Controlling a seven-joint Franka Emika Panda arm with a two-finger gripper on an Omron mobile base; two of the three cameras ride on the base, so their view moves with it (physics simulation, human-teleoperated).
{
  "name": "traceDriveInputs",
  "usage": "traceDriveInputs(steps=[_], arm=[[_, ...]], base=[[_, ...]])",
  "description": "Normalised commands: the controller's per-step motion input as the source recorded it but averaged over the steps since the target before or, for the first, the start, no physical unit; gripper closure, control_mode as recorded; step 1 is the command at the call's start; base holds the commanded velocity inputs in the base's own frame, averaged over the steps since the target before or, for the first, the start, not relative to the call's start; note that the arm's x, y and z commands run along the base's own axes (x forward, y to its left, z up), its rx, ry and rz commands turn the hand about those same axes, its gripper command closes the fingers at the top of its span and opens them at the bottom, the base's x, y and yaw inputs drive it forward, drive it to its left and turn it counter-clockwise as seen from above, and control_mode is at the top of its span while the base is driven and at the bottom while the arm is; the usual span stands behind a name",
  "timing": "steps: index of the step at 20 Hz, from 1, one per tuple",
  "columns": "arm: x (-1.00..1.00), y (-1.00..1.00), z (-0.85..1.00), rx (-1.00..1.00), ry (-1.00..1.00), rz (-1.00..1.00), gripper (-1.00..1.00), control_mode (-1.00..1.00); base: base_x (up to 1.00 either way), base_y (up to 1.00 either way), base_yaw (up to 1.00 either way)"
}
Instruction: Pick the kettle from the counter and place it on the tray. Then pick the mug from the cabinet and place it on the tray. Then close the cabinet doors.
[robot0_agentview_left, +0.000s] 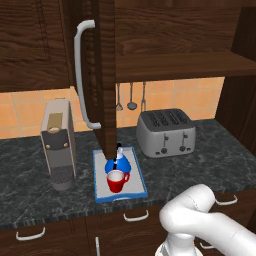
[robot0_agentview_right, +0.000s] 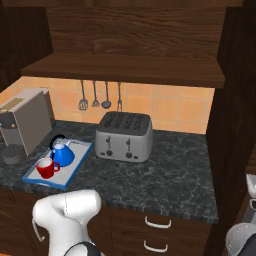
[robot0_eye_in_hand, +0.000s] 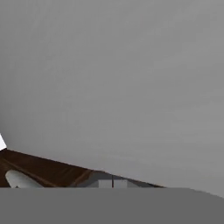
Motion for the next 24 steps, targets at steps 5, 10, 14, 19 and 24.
traceDriveInputs(steps=[5, 10, 14, 19, 24], arm=[[0.35, 0.93, 0.20, -0.01, 0.19, 0.07, 1.00, -1.00], [0.07, 0.98, 0.54, -0.01, 0.03, 0.06, 1.00, -1.00], [0.42, 0.83, 0.27, -0.06, 0.11, 0.00, 1.00, -1.00], [0.70, 0.67, 0.08, -0.04, 0.15, 0.01, 1.00, -1.00], [0.75, 0.75, 0.07, -0.04, 0.20, 0.00, 1.00, -1.00]], base=[[0.00, 0.00, 0.00], [0.00, 0.00, 0.00], [0.00, 0.00, 0.00], [0.00, 0.00, 0.00], [0.00, 0.00, 0.00]])
